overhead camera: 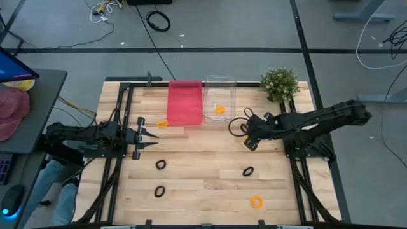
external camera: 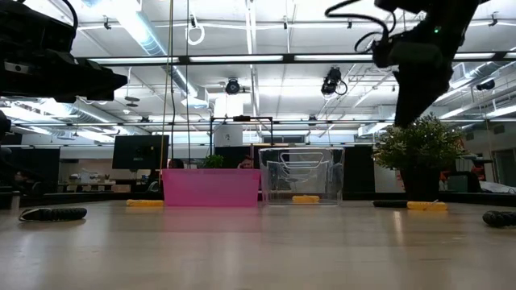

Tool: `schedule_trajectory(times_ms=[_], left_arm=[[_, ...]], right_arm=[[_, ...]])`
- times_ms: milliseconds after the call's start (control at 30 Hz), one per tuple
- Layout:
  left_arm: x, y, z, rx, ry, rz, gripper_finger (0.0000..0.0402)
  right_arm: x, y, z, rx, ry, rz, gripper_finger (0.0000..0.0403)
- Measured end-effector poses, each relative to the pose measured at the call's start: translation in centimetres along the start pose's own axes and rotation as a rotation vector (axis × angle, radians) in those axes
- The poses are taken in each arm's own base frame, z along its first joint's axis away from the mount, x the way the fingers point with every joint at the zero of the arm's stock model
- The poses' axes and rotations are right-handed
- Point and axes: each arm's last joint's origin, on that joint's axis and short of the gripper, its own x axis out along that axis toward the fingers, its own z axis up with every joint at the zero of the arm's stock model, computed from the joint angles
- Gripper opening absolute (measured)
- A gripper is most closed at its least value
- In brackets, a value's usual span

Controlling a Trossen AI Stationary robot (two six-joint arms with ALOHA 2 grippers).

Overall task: Sort spring keychains
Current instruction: Put the orange spring keychain into the transparent bin

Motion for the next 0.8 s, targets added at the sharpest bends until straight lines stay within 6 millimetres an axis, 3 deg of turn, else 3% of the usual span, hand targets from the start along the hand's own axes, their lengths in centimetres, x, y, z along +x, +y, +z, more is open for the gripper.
schedule_trajectory(times_ms=[467, 800], left_arm=[[0.0, 0.0, 0.0, 0.0, 0.0, 0.0, 0.0112], [0.0, 0.0, 0.0, 0.0, 0.0, 0.0, 0.0112]], right_arm=[[4.1, 0.4, 0.7, 0.054, 0.17, -0.1, 0.0135], [5.5, -0.3, 1.2, 0.028, 0.23, -0.101, 0.0135]])
